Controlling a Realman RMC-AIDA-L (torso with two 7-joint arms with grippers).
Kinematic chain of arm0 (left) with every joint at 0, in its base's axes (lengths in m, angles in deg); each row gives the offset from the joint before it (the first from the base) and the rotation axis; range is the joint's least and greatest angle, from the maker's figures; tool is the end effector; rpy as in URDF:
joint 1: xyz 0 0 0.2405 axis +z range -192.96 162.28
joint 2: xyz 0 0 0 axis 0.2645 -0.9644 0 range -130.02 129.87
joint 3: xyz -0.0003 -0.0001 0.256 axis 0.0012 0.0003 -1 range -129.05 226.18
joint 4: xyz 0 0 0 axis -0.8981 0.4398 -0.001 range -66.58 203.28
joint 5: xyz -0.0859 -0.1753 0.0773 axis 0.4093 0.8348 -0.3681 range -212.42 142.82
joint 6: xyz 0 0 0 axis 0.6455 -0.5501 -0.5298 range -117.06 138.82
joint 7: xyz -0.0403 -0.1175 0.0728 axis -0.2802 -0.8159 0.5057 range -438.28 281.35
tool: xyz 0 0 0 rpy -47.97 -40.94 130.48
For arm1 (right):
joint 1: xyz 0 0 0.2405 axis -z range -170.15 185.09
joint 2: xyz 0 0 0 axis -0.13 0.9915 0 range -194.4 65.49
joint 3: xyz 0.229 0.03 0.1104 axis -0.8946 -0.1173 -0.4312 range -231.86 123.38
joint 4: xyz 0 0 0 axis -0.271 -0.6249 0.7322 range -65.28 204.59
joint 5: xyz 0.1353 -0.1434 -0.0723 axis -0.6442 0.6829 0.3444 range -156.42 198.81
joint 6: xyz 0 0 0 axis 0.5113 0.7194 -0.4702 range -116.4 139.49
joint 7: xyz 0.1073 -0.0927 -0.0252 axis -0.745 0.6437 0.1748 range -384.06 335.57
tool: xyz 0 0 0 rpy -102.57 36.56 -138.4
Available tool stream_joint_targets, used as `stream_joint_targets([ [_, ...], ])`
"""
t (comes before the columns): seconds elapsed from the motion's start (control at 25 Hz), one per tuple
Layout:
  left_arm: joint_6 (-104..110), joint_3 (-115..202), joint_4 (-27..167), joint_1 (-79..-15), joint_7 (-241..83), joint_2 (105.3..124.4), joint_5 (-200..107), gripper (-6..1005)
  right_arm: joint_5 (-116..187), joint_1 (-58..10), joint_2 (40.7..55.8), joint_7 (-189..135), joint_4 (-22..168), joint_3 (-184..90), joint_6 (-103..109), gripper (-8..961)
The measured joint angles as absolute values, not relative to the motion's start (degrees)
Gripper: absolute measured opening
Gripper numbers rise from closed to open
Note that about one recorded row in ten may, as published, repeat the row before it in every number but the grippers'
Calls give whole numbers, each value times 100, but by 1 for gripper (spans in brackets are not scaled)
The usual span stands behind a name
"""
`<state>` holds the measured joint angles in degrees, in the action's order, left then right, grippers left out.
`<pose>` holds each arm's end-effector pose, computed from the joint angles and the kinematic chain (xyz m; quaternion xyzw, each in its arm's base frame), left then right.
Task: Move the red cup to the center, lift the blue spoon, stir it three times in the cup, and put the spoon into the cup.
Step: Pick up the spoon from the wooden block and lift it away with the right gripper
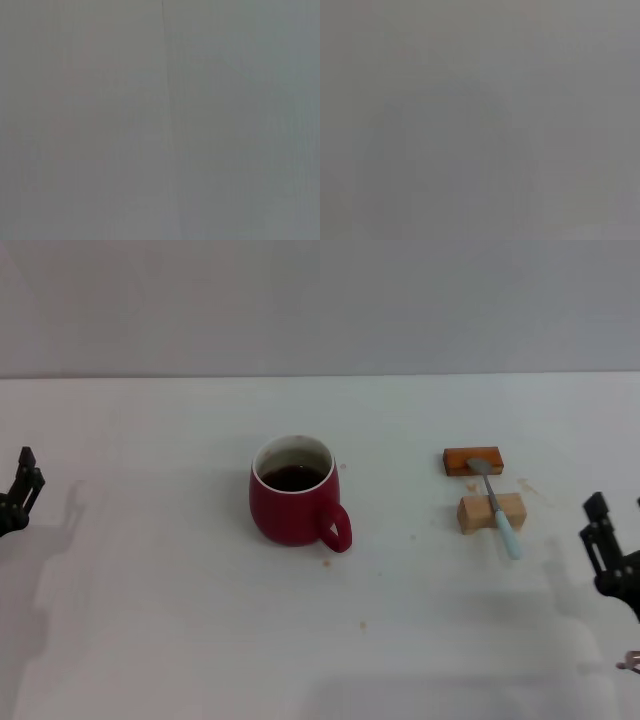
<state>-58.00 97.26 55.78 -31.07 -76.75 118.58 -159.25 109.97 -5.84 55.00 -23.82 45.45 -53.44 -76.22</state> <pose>-0.3700 0.2825 0.0002 -0.6458 -0.2408 -0.2346 0.6855 0.3099 0.2199 -0.0590 -0.6707 0.2562 0.3719 0.5884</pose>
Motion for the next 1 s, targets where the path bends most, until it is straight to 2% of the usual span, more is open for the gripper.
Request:
stream_joint_targets([
  [0.12, -5786, 9726, 5578, -3111, -7676, 11858, -15925, 841, 10997, -654, 5511, -2356, 4525, -5289, -7469, 608],
  [1.0, -5704, 9711, 5579, -3128, -7667, 11849, -15929, 841, 10990, -830, 5516, -2397, 4471, -5335, -6542, 609],
])
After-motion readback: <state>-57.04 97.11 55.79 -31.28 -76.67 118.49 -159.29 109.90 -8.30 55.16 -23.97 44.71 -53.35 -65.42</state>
